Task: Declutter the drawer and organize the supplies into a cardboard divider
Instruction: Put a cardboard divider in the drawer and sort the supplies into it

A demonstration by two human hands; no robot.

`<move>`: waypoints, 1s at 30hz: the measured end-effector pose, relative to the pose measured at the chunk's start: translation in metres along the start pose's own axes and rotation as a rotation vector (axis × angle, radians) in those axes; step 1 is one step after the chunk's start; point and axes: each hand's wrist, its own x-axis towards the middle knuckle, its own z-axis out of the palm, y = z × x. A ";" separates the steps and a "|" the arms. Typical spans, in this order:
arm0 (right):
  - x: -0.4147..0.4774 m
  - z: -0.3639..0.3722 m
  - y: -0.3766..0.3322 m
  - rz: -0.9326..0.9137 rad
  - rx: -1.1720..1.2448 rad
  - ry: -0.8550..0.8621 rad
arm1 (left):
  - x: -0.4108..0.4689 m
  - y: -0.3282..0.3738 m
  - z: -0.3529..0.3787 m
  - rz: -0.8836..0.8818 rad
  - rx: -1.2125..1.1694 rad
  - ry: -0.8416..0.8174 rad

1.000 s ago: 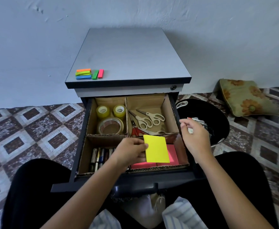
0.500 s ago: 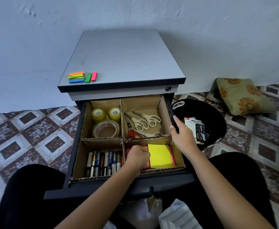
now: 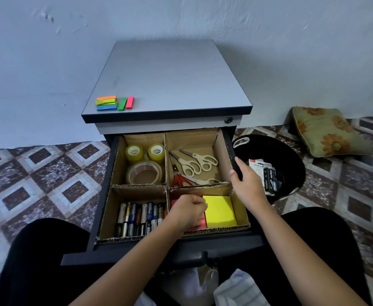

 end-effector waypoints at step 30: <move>0.125 0.050 -0.242 -0.921 -0.490 -0.297 | -0.002 -0.060 -0.152 0.132 0.313 0.634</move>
